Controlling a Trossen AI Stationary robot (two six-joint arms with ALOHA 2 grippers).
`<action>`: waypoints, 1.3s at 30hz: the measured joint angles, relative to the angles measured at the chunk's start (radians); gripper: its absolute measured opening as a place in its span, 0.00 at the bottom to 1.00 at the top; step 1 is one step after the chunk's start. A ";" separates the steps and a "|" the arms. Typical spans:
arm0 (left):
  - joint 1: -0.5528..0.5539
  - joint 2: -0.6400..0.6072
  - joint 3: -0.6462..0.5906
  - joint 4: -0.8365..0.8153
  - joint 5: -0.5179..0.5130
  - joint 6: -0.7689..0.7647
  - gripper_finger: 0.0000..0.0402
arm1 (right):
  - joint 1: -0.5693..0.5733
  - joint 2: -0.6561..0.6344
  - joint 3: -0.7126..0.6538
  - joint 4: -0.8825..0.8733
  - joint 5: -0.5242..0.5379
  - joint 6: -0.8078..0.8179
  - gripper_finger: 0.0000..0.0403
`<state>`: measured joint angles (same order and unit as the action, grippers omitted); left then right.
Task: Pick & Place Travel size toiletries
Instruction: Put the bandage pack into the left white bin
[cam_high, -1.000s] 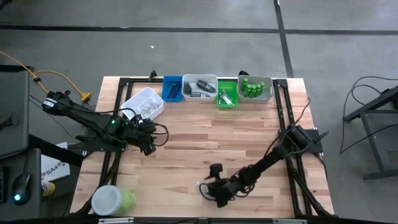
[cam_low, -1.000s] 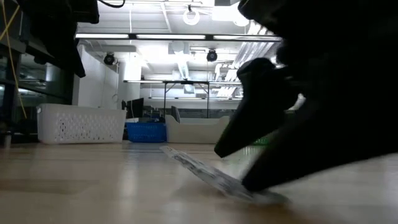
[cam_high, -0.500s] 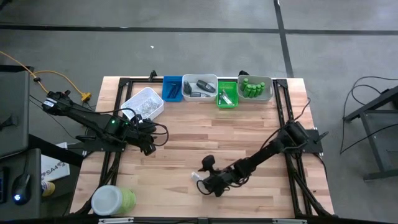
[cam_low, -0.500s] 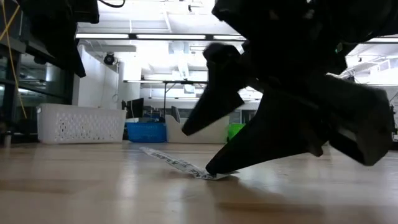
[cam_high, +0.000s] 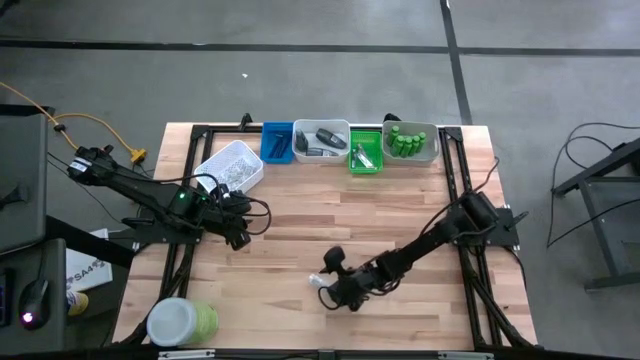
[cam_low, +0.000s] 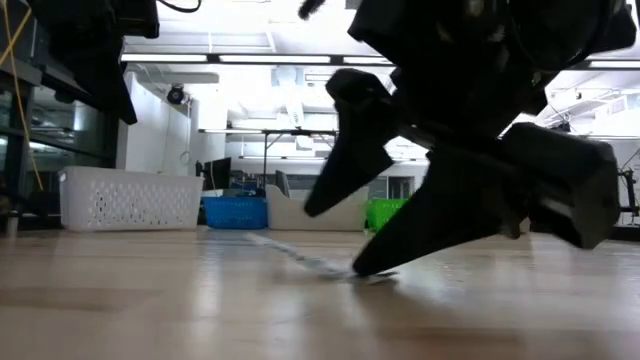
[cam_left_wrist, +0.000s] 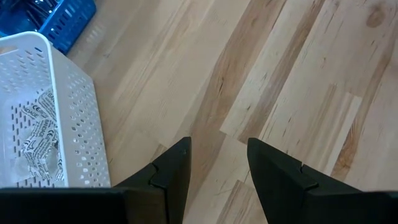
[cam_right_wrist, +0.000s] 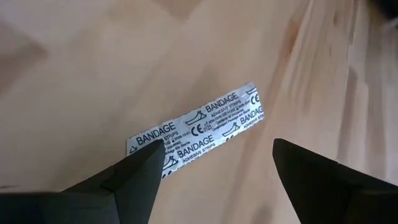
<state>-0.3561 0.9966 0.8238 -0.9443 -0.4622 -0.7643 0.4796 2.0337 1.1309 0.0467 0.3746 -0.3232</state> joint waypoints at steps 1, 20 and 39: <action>0.000 0.000 0.000 0.000 0.000 0.000 0.39 | -0.004 -0.011 0.000 -0.024 0.000 0.006 0.73; 0.000 0.000 0.000 0.000 0.000 0.000 0.39 | -0.016 -0.110 0.026 -0.630 -0.075 0.188 0.73; 0.000 0.001 0.000 0.000 0.000 0.000 0.39 | -0.077 -0.104 0.099 -0.873 -0.289 0.448 0.73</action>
<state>-0.3557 0.9974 0.8238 -0.9440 -0.4625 -0.7643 0.4031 1.9301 1.2299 -0.8263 0.0851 0.1252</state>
